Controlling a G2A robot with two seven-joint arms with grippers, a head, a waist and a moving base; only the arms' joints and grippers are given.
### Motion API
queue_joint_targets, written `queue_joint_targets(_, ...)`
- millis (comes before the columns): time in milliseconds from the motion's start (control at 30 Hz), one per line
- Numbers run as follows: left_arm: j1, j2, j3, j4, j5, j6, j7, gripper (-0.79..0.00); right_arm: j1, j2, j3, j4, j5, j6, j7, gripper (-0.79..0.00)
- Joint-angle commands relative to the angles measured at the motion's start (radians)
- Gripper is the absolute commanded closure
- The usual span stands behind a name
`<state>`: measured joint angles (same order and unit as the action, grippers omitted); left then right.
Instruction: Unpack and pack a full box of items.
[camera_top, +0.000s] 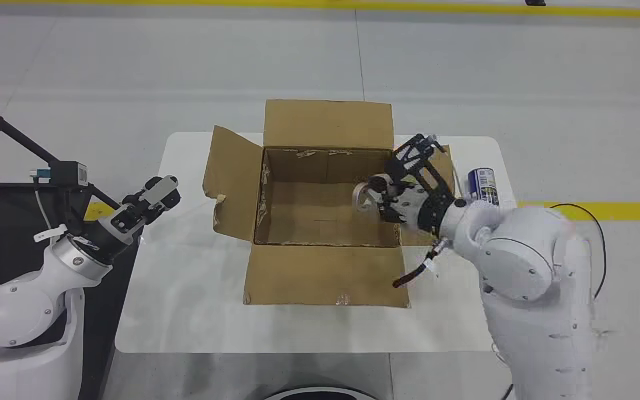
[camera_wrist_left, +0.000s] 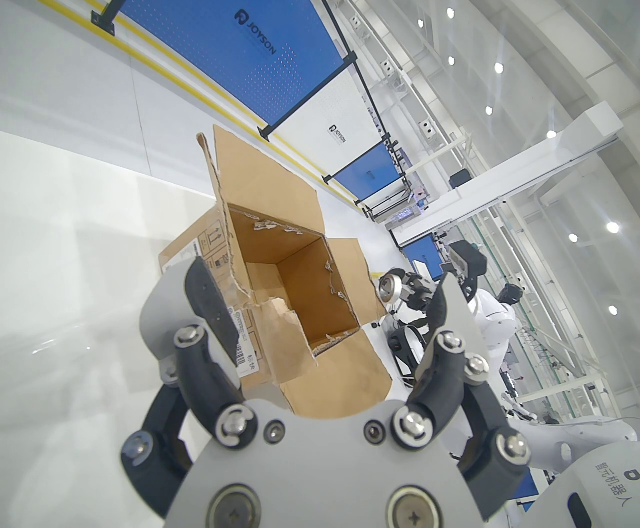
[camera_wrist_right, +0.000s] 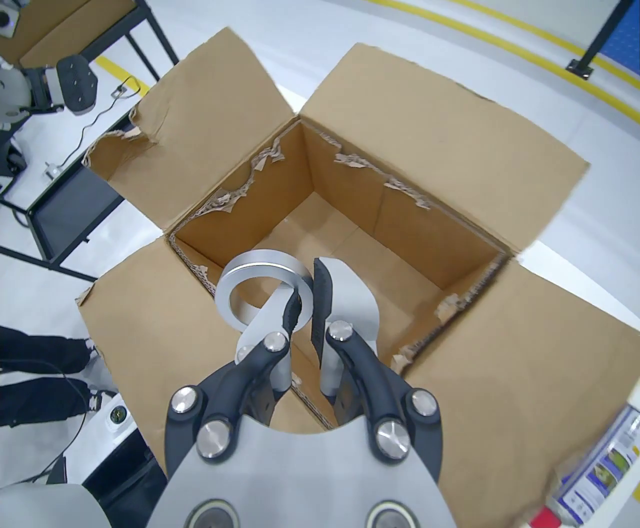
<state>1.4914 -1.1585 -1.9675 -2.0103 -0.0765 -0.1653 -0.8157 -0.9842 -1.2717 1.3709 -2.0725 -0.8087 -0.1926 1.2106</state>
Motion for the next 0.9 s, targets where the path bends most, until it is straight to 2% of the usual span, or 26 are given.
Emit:
queue_joint_targets(0,0.0,0.0,0.0,0.0,0.0,0.0,0.0,-0.785,-0.062,0.011,0.09,-0.07,-0.001,0.012,0.009,0.0)
queue_joint_targets(233,0.0,0.0,0.0,0.0,0.0,0.0,0.0,-0.785,-0.264,0.036,0.337,-0.209,-0.027,0.053,0.036,0.0)
queue_joint_targets(500,0.0,0.0,0.0,0.0,0.0,0.0,0.0,-0.785,-0.504,0.046,0.579,-0.271,-0.023,0.104,0.032,0.0)
queue_joint_targets(667,0.0,0.0,0.0,0.0,0.0,0.0,0.0,-0.785,-0.596,0.052,0.611,-0.25,-0.052,0.109,0.085,0.0)
queue_joint_targets(867,0.0,0.0,0.0,0.0,0.0,0.0,0.0,-0.785,-0.578,0.061,0.536,-0.112,-0.09,0.119,0.102,0.0)
